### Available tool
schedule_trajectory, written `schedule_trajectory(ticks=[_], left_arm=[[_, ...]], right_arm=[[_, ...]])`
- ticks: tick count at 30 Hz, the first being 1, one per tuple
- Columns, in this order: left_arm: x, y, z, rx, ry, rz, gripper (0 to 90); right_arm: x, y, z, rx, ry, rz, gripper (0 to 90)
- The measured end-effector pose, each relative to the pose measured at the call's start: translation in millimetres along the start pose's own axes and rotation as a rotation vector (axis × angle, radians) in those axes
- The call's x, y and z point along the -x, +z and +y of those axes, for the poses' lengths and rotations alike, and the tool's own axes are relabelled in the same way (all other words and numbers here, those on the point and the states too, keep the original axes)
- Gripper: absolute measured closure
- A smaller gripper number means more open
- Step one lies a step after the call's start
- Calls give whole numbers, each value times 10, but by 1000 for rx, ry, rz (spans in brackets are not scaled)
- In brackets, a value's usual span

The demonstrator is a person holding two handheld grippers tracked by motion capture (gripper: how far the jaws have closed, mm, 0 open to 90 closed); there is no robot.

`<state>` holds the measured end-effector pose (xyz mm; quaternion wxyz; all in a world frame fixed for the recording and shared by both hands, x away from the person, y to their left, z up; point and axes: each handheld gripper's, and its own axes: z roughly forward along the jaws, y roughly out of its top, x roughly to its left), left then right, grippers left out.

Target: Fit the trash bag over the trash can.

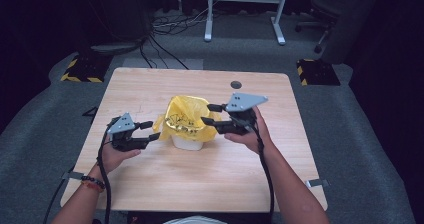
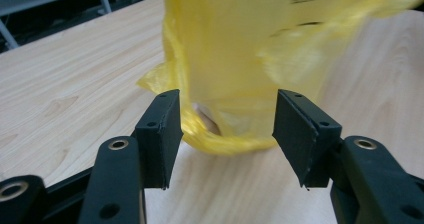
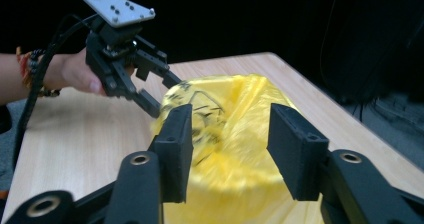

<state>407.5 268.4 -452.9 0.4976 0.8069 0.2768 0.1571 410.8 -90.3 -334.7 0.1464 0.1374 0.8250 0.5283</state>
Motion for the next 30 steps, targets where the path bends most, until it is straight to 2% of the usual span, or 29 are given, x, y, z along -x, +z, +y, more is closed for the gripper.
schedule_trajectory(ticks=[1,2,3,6,8,10,11,12,13,15,16,18,22,25,27,30], left_arm=[[-30,62,6,-4,-2,-17,484],[-51,127,17,-15,-6,-26,492],[-64,185,28,-26,-4,-43,492],[-58,328,69,-40,14,-65,499],[-46,374,89,-41,11,-93,502],[4,423,112,-38,21,-96,499],[18,434,117,-37,19,-110,499],[33,448,125,-34,30,-116,492],[64,465,128,-35,27,-127,492],[126,501,142,-37,35,-145,492],[150,512,158,-40,56,-142,491],[219,531,176,-32,45,-168,488],[347,545,228,-15,79,-184,487],[413,569,241,-16,96,-199,487],[433,581,236,-20,97,-204,486],[460,587,220,-21,97,-206,479]], right_arm=[[34,66,38,-16,18,2,569],[81,198,94,-68,33,13,585],[81,198,94,-68,33,13,585],[120,383,167,-167,29,18,624],[147,471,200,-226,53,33,642],[164,544,210,-311,83,38,635],[167,585,203,-366,94,71,626],[161,632,177,-452,97,93,606],[161,632,177,-452,97,93,606],[173,660,154,-502,103,70,589],[185,669,146,-530,108,74,573],[205,694,128,-584,114,77,542],[224,745,92,-645,90,58,519],[252,784,45,-663,102,45,511],[260,797,27,-669,109,54,501],[274,811,-6,-681,110,43,477]])
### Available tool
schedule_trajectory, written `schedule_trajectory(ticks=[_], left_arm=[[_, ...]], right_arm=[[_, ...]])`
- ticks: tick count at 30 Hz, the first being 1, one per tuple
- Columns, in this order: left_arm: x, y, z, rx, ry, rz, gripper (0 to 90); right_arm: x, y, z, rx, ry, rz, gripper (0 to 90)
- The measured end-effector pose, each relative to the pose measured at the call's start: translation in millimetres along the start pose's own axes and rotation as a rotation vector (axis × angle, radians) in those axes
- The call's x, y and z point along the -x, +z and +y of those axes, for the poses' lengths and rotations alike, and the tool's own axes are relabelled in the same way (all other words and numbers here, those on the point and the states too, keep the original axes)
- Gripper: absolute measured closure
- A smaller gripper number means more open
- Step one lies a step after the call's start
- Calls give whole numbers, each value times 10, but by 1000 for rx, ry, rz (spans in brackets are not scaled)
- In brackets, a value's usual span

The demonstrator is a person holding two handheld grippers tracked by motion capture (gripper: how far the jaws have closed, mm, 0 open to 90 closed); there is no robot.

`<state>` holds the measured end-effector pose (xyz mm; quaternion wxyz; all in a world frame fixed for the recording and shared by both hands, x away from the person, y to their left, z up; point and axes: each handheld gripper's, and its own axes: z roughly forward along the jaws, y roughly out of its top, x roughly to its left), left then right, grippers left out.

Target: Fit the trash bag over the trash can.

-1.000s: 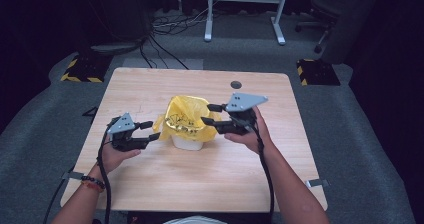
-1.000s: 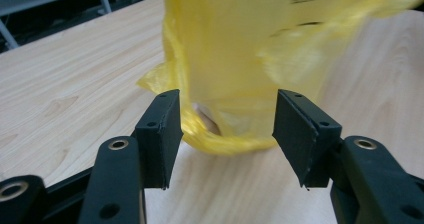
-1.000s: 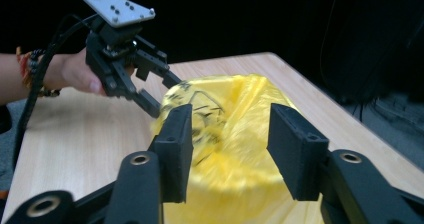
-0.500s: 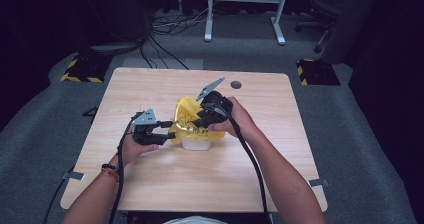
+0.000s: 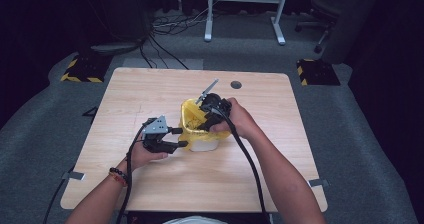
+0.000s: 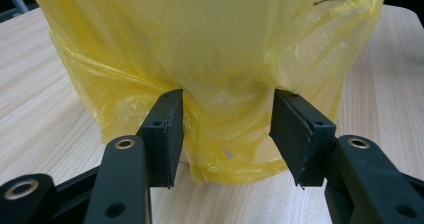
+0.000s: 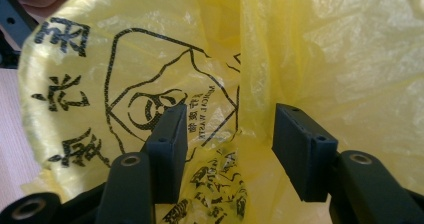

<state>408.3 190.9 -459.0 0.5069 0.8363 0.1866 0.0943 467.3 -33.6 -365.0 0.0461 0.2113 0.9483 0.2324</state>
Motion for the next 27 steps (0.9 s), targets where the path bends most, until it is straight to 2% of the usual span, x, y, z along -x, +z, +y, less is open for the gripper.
schedule_trajectory(ticks=[2,6,9,11,14,17,21,27], left_arm=[[3,-2,-4,1,-1,3,478],[3,-1,-11,-5,2,7,481],[-7,-7,-19,-11,8,14,494],[-12,-11,-23,-21,15,25,515],[-25,-4,-35,-26,5,22,516],[-21,13,-36,-34,7,21,510],[-10,37,-34,-41,9,16,491],[-24,28,-49,-47,-20,26,436]], right_arm=[[-1,5,1,-15,-2,-2,468],[-43,-6,36,-35,-32,-36,469],[-33,-95,46,7,-37,-36,490],[-16,-127,46,25,-29,-59,512],[18,-123,53,29,-26,-95,559],[54,-61,78,0,-22,-111,603],[43,48,123,-66,-41,-93,599],[74,85,144,-88,-33,-103,561]])
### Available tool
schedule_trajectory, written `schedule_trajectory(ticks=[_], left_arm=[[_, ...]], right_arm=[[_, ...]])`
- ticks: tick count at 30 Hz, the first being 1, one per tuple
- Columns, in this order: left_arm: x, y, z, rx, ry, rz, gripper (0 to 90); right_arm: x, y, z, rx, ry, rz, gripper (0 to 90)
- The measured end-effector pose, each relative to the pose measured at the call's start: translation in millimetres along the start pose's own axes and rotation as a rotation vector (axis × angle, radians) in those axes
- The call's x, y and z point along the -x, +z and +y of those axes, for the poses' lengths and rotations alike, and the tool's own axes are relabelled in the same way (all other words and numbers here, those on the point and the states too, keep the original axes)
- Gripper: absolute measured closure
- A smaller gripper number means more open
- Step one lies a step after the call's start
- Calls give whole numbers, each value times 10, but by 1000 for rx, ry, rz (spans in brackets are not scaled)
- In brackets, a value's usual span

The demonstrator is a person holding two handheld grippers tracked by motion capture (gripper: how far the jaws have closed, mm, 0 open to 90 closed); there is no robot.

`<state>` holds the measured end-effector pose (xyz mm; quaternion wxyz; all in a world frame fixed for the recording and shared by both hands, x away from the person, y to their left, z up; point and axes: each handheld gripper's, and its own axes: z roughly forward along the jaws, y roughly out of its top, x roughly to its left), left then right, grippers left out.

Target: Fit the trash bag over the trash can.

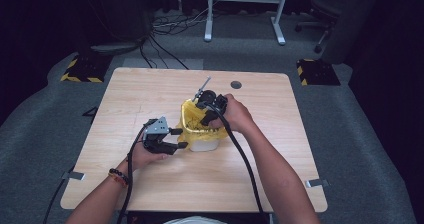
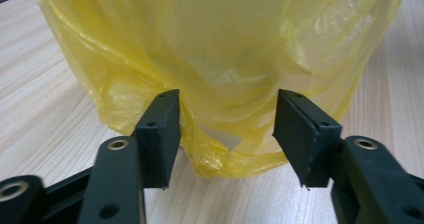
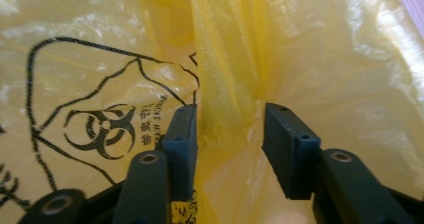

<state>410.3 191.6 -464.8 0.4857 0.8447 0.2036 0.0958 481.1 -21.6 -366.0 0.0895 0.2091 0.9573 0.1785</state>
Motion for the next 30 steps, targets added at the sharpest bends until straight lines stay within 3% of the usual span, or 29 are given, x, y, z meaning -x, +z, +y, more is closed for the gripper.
schedule_trajectory(ticks=[4,7,10,14,18,23,25,27,28,30], left_arm=[[-3,-60,-1,-10,-21,21,349],[-6,-158,-9,-10,-37,26,268],[29,-255,-10,-49,-14,66,199],[138,-375,-64,-86,35,125,185],[202,-512,-191,-77,41,129,184],[198,-611,-381,-134,3,109,185],[199,-631,-466,-164,-10,102,182],[204,-641,-524,-178,-20,99,184],[209,-642,-554,-181,-23,118,185],[196,-653,-608,-169,-57,112,203]], right_arm=[[-35,40,11,-38,-14,-35,449],[-36,46,6,-33,-8,-34,401],[-41,47,-5,-37,-2,-32,363],[-38,12,-22,-12,8,-29,328],[-15,-48,-63,54,24,-19,310],[-21,-132,-125,128,18,-15,287],[-21,-176,-159,167,15,7,283],[-21,-233,-186,210,12,10,261],[-26,-262,-200,229,12,9,254],[-43,-326,-234,270,10,16,246]])
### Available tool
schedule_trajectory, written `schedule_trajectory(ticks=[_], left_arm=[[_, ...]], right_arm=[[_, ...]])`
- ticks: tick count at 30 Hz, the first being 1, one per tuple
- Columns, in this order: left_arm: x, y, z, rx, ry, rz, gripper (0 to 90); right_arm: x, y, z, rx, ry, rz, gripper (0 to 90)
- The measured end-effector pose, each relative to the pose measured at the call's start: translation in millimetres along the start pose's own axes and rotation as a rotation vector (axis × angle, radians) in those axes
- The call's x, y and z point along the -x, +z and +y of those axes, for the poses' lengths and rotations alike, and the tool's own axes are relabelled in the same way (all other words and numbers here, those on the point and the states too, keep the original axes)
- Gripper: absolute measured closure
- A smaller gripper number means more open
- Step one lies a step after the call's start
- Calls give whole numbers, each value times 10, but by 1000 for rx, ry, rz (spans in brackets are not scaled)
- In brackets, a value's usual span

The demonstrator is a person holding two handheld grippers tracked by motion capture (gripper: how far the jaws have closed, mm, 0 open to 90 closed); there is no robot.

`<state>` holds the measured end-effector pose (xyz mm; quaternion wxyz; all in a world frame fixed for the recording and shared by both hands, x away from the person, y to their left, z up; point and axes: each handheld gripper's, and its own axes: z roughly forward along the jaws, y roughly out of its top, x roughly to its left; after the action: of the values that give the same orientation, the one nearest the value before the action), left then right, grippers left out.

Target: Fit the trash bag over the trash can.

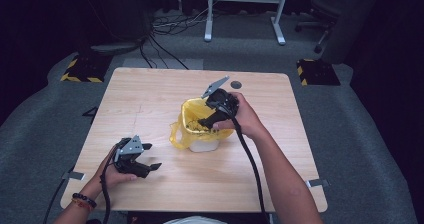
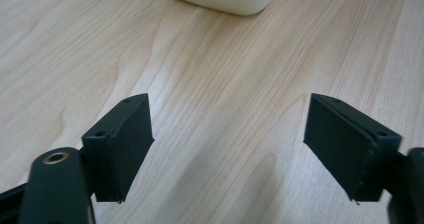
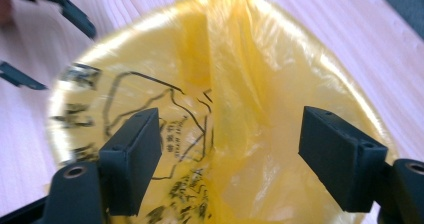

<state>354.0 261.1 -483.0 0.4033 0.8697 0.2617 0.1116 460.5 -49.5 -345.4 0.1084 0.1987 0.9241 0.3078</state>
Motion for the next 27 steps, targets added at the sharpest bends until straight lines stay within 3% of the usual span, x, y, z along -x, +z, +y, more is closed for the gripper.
schedule_trajectory(ticks=[6,8,12,16,19,27], left_arm=[[-4,86,-119,-40,-39,-17,200],[25,121,-141,-57,-42,-5,201],[80,148,-158,-62,-24,2,197],[71,148,-167,-51,-33,2,199],[101,159,-160,-63,-3,26,195],[108,170,-154,-63,-11,26,181]], right_arm=[[-47,-181,-91,103,5,9,239],[-55,-226,-143,132,15,-5,241],[-102,-301,-275,161,15,-35,245],[-171,-414,-390,205,2,-53,245],[-211,-495,-478,233,-4,-55,245],[-355,-604,-706,260,-53,-105,255]])
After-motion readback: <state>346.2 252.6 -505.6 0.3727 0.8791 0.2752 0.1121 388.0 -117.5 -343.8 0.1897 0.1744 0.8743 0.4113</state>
